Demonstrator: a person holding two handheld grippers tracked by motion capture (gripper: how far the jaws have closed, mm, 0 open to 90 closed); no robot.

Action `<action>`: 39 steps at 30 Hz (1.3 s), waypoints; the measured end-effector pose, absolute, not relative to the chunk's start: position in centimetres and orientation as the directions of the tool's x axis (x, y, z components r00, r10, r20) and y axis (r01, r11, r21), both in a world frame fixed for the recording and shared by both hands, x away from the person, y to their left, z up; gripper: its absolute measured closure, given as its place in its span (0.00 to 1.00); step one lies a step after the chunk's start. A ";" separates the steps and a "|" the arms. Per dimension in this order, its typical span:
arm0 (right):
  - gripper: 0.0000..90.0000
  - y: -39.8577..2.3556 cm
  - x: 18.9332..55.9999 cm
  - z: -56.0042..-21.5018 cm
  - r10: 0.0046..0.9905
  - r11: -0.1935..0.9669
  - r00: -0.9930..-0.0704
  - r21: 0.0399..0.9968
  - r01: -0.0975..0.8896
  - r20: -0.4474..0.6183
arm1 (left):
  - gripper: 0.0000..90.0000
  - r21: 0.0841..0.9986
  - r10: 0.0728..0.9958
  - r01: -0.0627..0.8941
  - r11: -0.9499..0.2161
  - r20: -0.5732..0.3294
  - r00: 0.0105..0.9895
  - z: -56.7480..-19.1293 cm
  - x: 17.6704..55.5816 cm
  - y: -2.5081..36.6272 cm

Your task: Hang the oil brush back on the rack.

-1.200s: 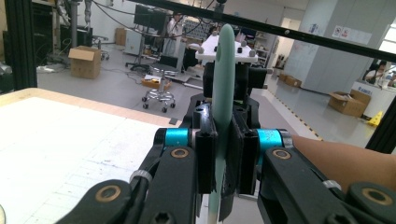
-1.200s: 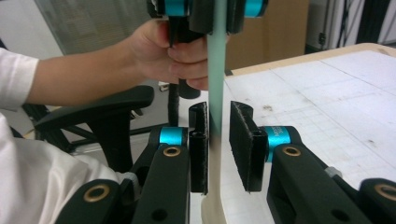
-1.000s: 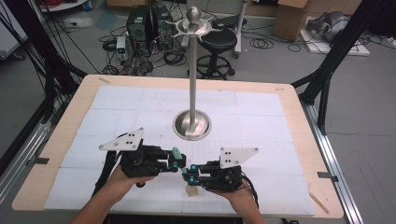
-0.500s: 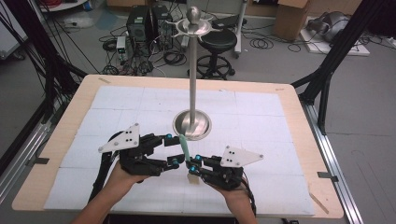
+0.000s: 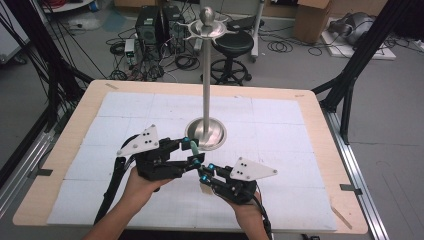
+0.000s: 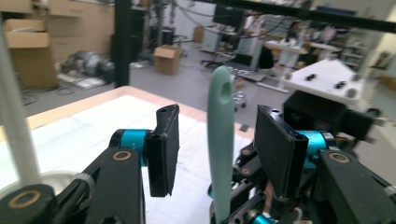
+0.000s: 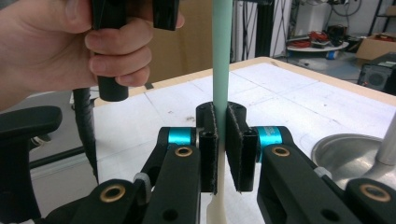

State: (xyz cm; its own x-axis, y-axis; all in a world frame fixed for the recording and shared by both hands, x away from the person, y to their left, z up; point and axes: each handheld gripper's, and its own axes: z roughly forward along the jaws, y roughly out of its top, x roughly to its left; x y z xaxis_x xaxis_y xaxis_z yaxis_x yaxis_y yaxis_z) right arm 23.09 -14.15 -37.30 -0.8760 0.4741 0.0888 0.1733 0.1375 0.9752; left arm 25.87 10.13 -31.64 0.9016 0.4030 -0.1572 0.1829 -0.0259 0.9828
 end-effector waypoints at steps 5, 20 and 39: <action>0.92 -14.2 23.2 -37.4 0.491 0.138 -0.867 0.974 0.179 0.089 | 0.58 0.979 0.442 0.201 -0.041 -0.163 0.882 -31.7 25.7 9.6; 0.93 -14.5 23.4 -37.9 0.571 0.141 -0.815 0.967 0.211 0.095 | 0.68 0.963 0.488 0.267 -0.042 -0.213 0.847 -32.1 26.2 8.7; 0.91 -14.5 23.3 -37.9 0.556 0.146 -0.825 0.964 0.222 0.106 | 0.86 0.957 0.410 0.285 -0.052 -0.240 0.880 -32.0 26.7 9.0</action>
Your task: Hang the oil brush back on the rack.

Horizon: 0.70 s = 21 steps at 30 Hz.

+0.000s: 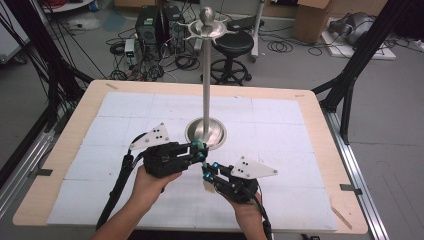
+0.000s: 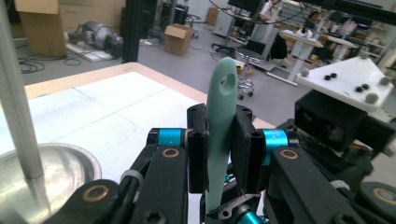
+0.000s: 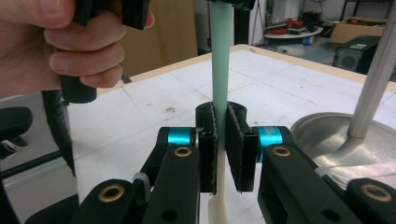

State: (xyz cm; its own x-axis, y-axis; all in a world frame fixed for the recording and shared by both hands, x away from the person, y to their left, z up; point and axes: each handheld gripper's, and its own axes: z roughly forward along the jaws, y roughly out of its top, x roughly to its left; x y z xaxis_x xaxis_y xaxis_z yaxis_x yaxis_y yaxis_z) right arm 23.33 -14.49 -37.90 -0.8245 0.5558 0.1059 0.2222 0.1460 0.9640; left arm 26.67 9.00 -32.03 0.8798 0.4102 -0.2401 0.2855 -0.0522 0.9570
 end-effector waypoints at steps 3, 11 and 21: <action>0.77 -14.8 23.5 -37.7 0.521 0.129 -0.844 0.966 0.225 0.127 | 0.87 0.960 0.384 0.276 -0.055 -0.235 0.893 -32.0 26.6 9.1; 0.59 -15.9 23.6 -37.7 0.327 0.118 -0.928 0.967 0.226 0.177 | 0.86 0.976 0.197 0.212 -0.047 -0.199 0.960 -31.8 26.4 9.6; 0.65 -16.2 23.7 -37.4 0.124 0.109 -0.973 0.972 0.208 0.194 | 0.86 0.983 -0.016 0.168 -0.075 -0.170 0.985 -31.8 26.2 10.2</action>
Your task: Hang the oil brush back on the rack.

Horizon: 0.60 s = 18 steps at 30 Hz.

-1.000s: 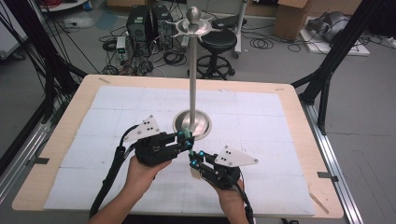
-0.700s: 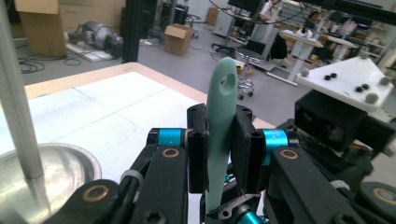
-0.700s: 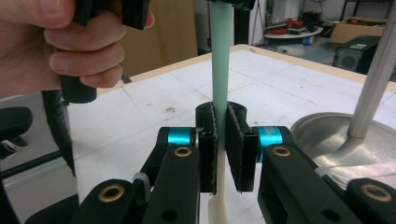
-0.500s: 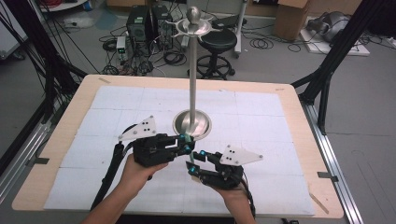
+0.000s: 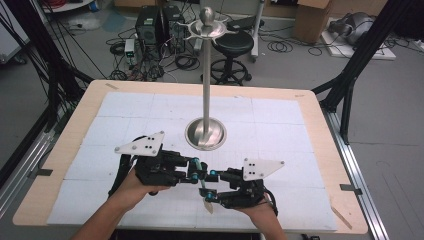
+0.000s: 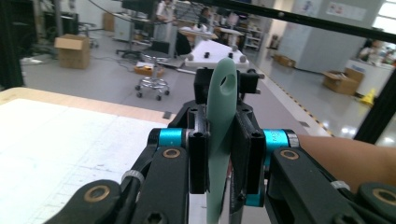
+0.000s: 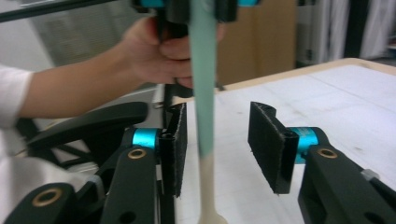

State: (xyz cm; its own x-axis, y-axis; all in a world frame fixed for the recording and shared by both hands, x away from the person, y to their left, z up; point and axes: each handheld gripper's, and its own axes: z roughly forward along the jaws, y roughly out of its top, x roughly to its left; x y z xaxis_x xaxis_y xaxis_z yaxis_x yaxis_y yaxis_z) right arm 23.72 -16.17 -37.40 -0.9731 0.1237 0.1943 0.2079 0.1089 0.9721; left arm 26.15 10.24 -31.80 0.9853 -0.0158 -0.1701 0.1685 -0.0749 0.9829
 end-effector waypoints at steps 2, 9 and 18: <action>0.69 -16.0 23.7 -37.4 0.084 0.120 -0.977 0.971 0.206 0.197 | 0.86 0.983 -0.043 0.168 -0.077 -0.171 0.984 -31.8 26.1 10.3; 0.79 -15.6 23.7 -37.5 -0.016 0.139 -0.977 0.968 0.207 0.211 | 0.86 0.987 -0.108 0.153 -0.043 -0.157 0.982 -31.7 26.1 10.5; 0.88 -15.3 23.7 -37.7 -0.052 0.143 -0.976 0.969 0.202 0.211 | 0.87 0.989 -0.150 0.141 -0.051 -0.147 0.978 -31.7 25.9 10.6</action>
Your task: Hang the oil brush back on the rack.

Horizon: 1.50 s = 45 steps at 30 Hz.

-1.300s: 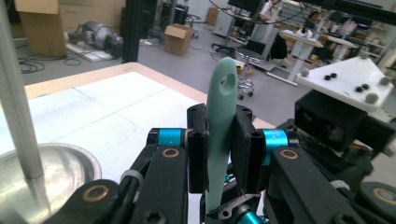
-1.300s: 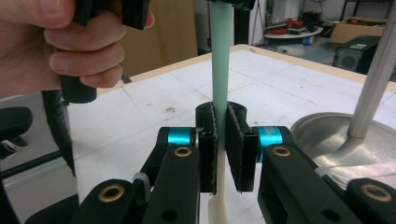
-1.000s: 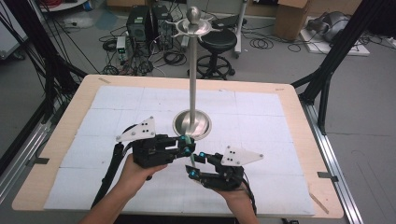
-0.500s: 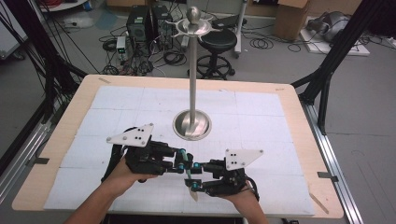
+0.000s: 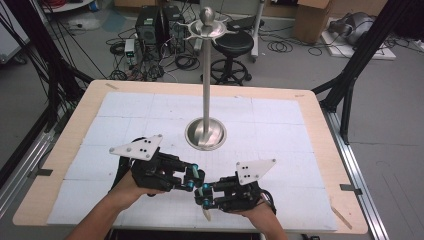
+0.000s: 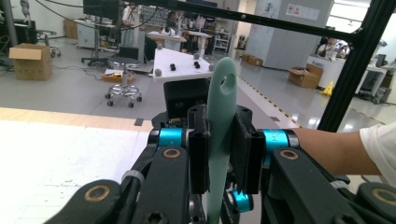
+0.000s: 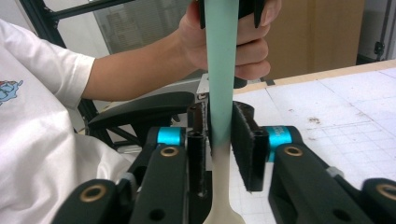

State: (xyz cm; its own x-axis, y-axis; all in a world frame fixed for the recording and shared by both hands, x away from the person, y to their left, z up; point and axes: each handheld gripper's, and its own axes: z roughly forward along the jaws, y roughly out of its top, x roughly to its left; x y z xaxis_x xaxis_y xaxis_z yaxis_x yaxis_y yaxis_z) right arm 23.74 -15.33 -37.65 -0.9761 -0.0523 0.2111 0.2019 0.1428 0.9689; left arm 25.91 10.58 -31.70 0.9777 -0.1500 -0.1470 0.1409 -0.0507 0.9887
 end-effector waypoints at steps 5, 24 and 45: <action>0.89 -15.4 23.7 -37.6 -0.049 0.133 -0.977 0.971 0.200 0.208 | 0.87 0.988 -0.146 0.144 -0.054 -0.151 0.978 -31.7 26.0 10.7; 0.91 -14.8 23.8 -37.7 0.334 0.142 -0.925 0.961 0.239 0.181 | 0.56 0.976 0.265 0.201 -0.086 -0.173 0.949 -32.0 25.7 9.8; 0.91 -14.2 23.7 -38.0 0.450 0.158 -0.877 0.951 0.267 0.171 | 0.83 0.955 0.365 0.287 -0.073 -0.242 0.899 -32.0 26.5 9.7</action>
